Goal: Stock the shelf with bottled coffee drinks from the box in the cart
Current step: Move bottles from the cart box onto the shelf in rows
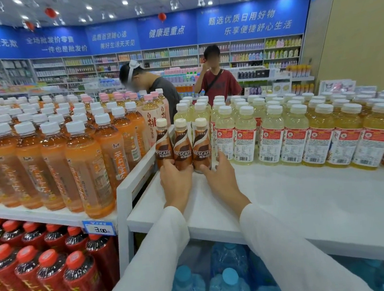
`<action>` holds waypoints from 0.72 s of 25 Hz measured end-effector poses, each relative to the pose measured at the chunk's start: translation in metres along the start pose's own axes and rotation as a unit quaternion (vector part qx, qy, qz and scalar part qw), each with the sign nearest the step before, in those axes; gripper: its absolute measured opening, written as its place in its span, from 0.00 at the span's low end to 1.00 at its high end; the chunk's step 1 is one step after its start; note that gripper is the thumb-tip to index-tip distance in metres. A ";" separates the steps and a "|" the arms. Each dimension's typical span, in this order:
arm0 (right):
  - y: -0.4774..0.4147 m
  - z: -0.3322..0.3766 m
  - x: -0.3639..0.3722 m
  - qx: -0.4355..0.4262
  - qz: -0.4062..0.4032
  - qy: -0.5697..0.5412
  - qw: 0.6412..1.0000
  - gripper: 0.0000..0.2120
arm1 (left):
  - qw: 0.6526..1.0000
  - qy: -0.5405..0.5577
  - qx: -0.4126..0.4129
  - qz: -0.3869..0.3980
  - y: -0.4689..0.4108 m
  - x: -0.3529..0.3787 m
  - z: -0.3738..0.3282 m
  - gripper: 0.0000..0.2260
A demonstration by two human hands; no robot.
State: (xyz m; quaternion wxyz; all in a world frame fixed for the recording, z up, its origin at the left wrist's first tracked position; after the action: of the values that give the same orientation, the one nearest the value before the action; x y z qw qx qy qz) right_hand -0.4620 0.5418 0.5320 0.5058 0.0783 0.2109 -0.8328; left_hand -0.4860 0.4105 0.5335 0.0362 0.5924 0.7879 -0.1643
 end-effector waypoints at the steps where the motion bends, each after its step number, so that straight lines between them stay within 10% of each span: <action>1: 0.008 0.000 -0.008 0.004 0.006 0.001 1.000 0.34 | 1.000 -0.004 0.006 0.009 0.006 -0.005 0.000 0.23; 18: 0.264 -0.049 -0.156 -0.019 0.031 -0.070 0.997 0.16 | 0.995 0.100 -0.009 0.021 0.265 -0.140 0.084 0.12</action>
State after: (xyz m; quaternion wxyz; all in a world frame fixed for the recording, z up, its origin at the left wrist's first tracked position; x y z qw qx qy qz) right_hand -0.1605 0.5842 0.4695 0.5461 0.0163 0.1884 -0.8161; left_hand -0.2052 0.3206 0.4321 -0.0345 0.6224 0.7760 -0.0964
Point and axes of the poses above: each hand's wrist, its own y-axis away from the middle knuckle, its own x-axis out of the palm, z = x × y, the point moved 2 cm from there along -y, towards the middle knuckle, and after that the axes turned 2 degrees about -x, right-handed, at the moved point
